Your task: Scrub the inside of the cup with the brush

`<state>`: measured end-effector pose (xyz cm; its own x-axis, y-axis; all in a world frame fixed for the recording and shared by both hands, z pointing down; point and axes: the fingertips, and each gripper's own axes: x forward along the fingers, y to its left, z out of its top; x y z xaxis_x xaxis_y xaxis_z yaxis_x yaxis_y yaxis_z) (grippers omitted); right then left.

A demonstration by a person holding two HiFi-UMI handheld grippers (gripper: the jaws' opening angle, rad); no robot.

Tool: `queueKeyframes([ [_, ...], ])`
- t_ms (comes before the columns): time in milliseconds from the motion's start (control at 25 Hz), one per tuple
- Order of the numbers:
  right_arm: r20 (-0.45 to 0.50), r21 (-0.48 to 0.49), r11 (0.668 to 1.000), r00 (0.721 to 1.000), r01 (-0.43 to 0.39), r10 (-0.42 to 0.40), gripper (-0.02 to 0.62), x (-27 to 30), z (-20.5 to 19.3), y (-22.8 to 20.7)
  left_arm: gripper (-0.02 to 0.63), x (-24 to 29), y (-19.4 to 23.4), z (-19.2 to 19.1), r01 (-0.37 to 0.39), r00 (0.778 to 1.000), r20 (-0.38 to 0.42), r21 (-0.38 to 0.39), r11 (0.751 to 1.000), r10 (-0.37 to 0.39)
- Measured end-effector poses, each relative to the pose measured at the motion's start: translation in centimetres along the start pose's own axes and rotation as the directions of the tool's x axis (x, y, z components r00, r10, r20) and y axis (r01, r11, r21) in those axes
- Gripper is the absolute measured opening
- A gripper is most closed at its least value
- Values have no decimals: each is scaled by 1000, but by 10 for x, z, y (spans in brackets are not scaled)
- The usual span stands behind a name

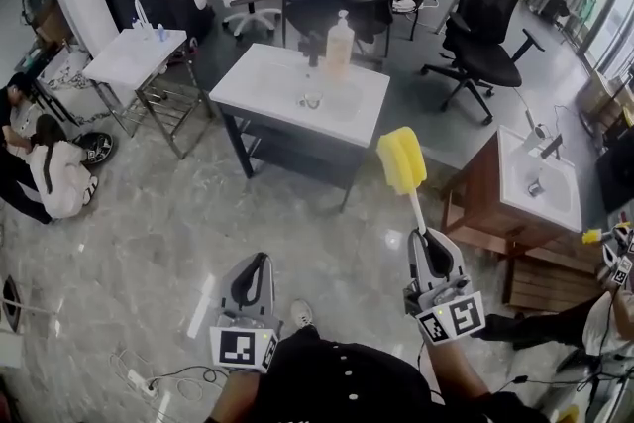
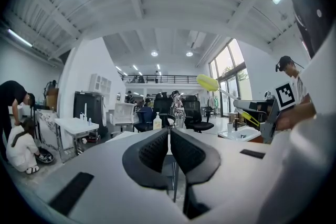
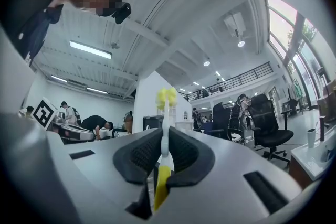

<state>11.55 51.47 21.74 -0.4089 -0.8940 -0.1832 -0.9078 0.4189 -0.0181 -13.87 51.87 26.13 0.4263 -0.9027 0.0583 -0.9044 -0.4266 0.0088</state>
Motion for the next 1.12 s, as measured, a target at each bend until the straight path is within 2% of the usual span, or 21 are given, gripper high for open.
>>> queueKeyframes([
  [400, 11, -11, 1000, 1000, 16, -16, 44, 79, -11, 5, 38, 53, 66, 8, 20, 1000, 21, 4, 1000, -20],
  [560, -6, -4, 1000, 1000, 28, -28, 44, 90, -21, 5, 38, 69, 73, 6, 47, 999, 21, -5, 999, -47],
  [760, -29, 7, 999, 999, 45, -44, 44, 103, -37, -2, 38, 86, 85, -14, 57, 998, -31, -7, 998, -57],
  [880, -43, 9, 999, 998, 46, -45, 44, 114, -45, -10, 38, 101, 84, -13, 64, 998, -21, -27, 998, -64],
  [1120, -34, 20, 999, 999, 34, -33, 44, 161, -57, -37, 38, 141, 108, -18, 35, 998, -49, 1, 999, -34],
])
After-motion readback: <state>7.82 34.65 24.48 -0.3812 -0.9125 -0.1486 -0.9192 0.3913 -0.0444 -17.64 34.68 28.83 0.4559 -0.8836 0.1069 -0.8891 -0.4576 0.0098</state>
